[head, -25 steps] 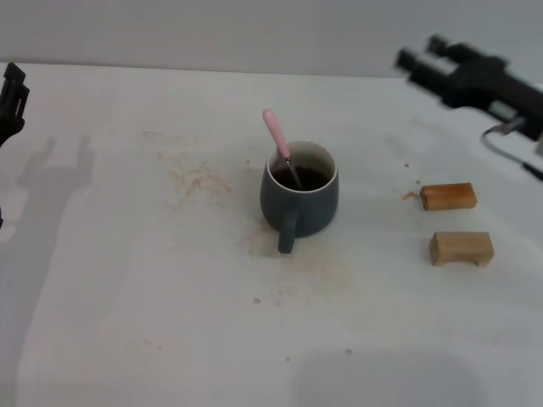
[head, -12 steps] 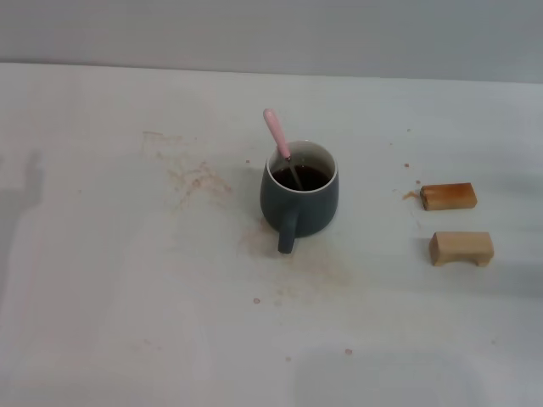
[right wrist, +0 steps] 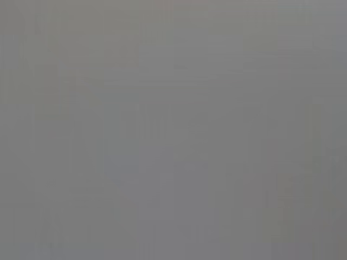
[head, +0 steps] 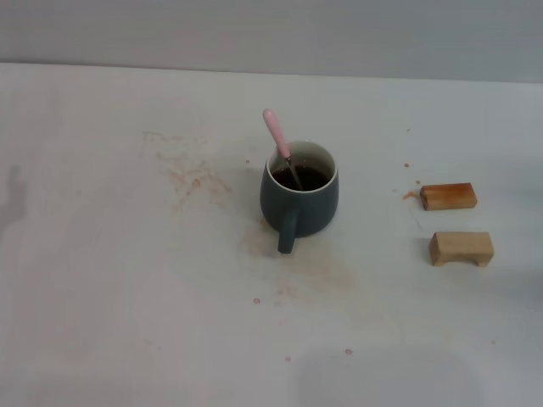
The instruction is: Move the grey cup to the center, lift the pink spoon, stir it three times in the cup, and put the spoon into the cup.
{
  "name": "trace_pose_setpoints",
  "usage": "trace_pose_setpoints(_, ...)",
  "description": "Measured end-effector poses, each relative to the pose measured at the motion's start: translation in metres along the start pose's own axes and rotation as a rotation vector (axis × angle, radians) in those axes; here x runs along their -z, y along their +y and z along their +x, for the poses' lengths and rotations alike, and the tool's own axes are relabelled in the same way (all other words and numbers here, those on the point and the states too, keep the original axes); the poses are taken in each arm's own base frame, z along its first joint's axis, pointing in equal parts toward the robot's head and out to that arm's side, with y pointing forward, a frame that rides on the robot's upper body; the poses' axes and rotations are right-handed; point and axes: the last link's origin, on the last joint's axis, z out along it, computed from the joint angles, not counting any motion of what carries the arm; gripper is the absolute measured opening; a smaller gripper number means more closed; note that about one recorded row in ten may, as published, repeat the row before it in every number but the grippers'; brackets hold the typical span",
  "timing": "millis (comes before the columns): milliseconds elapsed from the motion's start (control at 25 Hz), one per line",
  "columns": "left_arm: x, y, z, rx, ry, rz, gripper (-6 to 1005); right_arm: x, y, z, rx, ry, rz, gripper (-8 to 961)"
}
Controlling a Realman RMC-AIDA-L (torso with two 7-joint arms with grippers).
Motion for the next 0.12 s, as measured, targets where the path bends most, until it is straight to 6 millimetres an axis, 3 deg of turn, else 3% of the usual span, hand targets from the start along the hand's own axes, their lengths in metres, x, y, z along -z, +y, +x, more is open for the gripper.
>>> trace_pose_setpoints(120,0.0004,0.0026,-0.0008,-0.024,-0.001,-0.012,544,-0.0003,0.0016,0.0022,-0.004,0.014,0.0,625)
